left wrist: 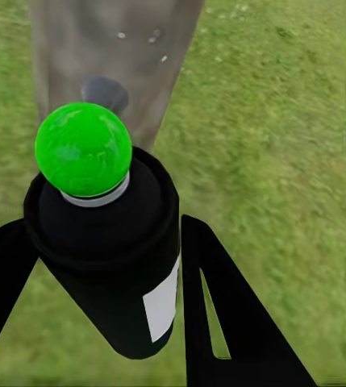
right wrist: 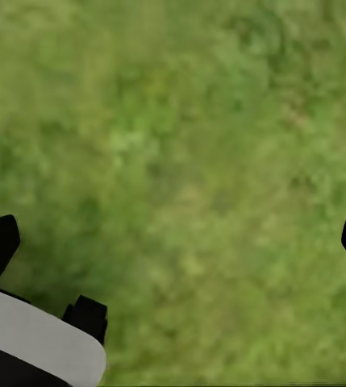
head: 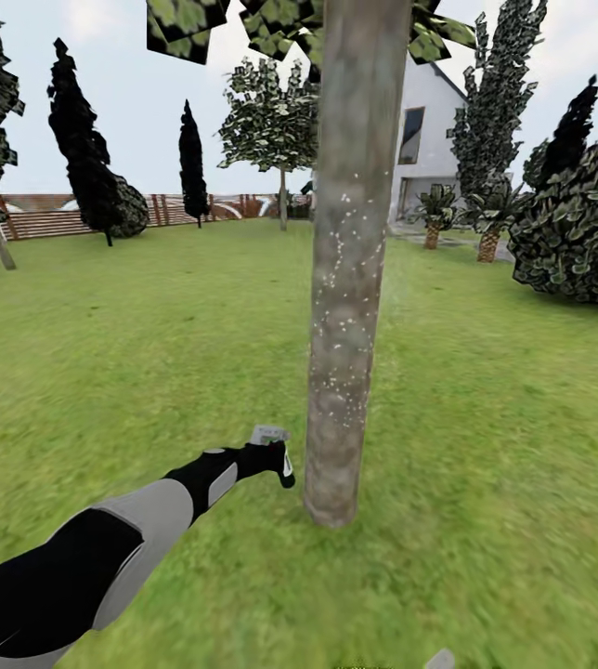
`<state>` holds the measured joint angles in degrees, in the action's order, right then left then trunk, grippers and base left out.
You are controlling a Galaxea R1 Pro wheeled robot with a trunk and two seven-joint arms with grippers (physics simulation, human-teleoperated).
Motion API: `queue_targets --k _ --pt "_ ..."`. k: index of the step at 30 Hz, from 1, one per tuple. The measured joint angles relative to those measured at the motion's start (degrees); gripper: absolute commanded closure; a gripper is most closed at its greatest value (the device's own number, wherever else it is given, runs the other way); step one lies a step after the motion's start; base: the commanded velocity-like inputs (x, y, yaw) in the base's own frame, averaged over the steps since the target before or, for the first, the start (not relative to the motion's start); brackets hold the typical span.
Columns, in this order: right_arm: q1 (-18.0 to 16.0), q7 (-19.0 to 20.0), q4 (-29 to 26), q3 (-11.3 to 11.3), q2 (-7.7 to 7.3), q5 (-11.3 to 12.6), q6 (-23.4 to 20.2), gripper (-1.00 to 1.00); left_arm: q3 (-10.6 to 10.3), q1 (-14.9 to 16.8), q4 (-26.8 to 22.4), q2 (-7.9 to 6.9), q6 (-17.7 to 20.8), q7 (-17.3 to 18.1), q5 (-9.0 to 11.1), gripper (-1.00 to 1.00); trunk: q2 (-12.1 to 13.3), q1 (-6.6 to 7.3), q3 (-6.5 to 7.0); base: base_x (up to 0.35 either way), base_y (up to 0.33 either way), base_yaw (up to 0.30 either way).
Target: In the garden, pick up the pesticide atomizer on the floor and spray pesticide onto both trees until each tree trunk is fully covered.
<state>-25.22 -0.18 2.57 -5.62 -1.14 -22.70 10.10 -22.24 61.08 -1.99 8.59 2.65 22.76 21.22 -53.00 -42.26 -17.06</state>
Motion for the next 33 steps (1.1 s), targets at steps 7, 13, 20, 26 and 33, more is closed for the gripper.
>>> queue_targets --k 7,13,20,26,33 --pt "0.0 0.0 0.0 0.0 -0.09 -0.1 0.0 -1.00 0.1 0.0 0.1 -0.06 0.2 -0.1 0.0 1.00 0.0 0.00 0.00 0.000 0.350 -0.269" --pt "0.0 0.0 0.0 0.0 -0.09 -0.1 0.0 -1.00 0.1 0.0 0.1 -0.07 0.2 -0.4 0.0 1.00 0.0 0.00 0.00 0.000 0.350 -0.029" --pt "0.0 0.0 0.0 0.0 0.00 -0.1 0.0 -1.00 0.1 0.0 0.1 -0.94 0.3 -0.4 0.0 1.00 0.0 0.00 0.02 0.006 0.350 -0.067" --pt "0.0 0.0 0.1 0.0 0.00 -0.1 0.0 -1.00 0.1 0.0 0.1 -1.03 0.3 -0.4 0.0 1.00 0.0 0.00 0.21 0.091 0.350 -0.266" --pt "0.0 0.0 0.2 0.0 0.00 -0.1 0.0 -1.00 0.1 0.0 0.1 -1.03 0.3 -0.3 0.0 1.00 0.0 0.00 0.45 0.102 0.350 -0.277"
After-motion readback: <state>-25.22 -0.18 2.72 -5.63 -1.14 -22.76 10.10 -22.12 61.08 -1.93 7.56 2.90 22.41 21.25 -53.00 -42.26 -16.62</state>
